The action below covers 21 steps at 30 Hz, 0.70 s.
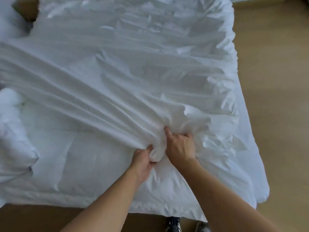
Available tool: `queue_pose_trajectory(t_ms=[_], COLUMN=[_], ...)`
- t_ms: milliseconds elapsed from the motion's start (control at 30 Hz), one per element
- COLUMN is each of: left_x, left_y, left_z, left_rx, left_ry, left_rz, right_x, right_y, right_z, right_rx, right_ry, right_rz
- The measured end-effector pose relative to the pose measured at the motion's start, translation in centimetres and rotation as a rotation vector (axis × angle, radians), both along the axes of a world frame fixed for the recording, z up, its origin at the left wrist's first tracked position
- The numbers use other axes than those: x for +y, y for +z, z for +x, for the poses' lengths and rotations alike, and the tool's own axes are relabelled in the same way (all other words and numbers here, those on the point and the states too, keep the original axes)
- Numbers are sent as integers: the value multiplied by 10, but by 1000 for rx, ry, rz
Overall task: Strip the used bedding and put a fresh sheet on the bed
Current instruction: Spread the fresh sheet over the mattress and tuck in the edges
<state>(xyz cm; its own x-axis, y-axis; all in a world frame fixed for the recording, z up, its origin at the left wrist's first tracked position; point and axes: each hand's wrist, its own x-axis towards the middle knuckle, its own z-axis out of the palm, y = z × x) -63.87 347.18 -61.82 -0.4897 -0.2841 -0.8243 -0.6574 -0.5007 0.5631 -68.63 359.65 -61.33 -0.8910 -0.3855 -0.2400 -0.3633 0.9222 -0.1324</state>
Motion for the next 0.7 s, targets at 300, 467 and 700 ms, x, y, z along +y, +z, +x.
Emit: queue_pose_trajectory(t_ms=[300, 467, 700], left_x=[-109, -99, -217], left_y=[13, 2, 8], left_z=[-18, 40, 5], left_rx=[64, -104, 133], left_ry=[366, 315, 249], left_rz=[-121, -268, 92], right_x=[26, -69, -183], right_y=[-9, 7, -12], right_z=[88, 80, 77], right_rx=[-265, -63, -142], right_ry=[141, 151, 34], right_rz=[-41, -66, -145])
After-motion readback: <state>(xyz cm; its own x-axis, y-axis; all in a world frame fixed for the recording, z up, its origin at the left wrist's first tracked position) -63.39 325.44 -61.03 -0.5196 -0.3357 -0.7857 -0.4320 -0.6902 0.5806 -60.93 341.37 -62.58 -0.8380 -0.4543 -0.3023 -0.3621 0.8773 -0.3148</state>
